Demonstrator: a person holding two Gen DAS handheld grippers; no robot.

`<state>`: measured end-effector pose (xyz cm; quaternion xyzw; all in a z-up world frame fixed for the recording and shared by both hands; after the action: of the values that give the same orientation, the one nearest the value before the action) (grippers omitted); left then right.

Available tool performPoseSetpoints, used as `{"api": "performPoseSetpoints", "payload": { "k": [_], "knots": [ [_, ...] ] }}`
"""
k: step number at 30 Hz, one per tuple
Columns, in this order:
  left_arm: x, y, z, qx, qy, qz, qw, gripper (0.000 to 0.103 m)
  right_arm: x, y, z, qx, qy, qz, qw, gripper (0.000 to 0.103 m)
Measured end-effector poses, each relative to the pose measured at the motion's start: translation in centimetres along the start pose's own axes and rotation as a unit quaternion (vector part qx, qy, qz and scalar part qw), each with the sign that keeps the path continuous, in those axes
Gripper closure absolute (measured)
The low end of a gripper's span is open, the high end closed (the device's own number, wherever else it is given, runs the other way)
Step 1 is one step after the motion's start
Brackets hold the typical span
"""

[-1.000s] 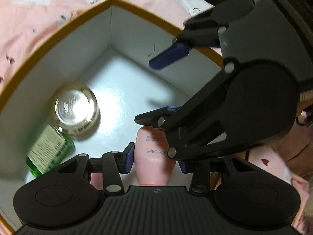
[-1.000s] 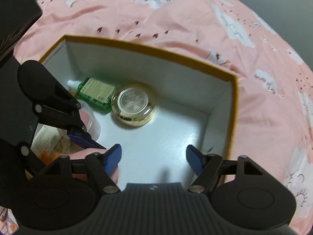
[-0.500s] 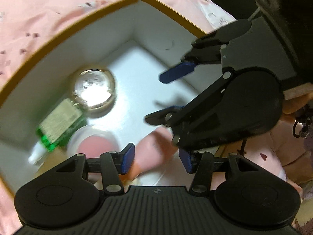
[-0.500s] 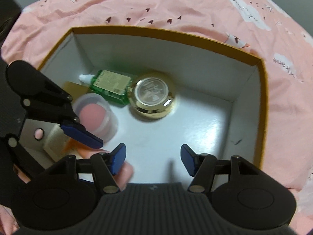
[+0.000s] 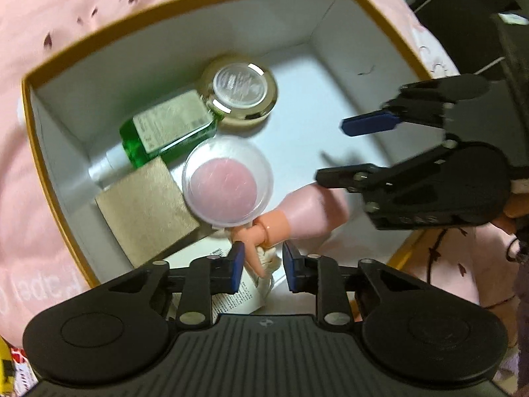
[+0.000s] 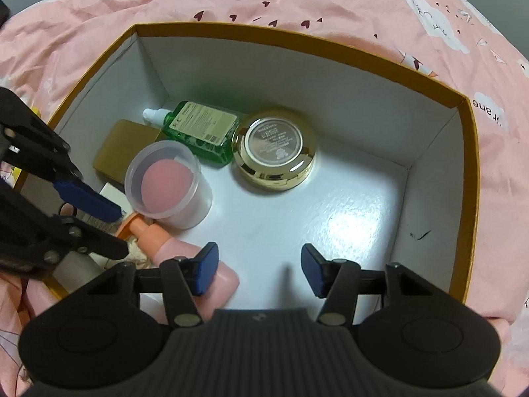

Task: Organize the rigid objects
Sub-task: 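Carry the pink lotion bottle into the box and open the left tool, then move both tools out of the box back to the remaining items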

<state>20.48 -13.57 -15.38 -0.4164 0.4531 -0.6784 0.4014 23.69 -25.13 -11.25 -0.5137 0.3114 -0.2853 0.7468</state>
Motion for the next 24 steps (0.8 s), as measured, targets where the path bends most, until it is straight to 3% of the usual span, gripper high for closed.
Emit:
{"api": "performPoseSetpoints", "payload": {
  "k": [12,19,24],
  "knots": [
    [1.2,1.9,0.3,-0.020,-0.027,-0.029,0.9990,0.083,1.7,-0.2,-0.9,-0.008,0.021,-0.014,1.000,0.047],
    [0.6,3.2,-0.2,-0.034,-0.035,-0.016,0.9987,0.087,2.4,-0.3,-1.3,-0.022,0.032,-0.016,0.999,0.047],
    [0.0,2.7,-0.3,-0.024,-0.039,-0.006,0.9989,0.087,2.7,-0.3,-1.6,-0.026,0.098,0.030,0.994,0.053]
  ]
}}
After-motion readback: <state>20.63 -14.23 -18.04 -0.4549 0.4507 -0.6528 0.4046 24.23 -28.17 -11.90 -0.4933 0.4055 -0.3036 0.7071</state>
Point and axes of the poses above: each gripper's, at about its wrist camera, not at the fingertips, and y roughly the way its jaws point, x to its right, z to its top, the point moved 8 cm from there along y, roughly the way its jaws point, and after that the axes turned 12 degrees about z, right-handed, at the moved point
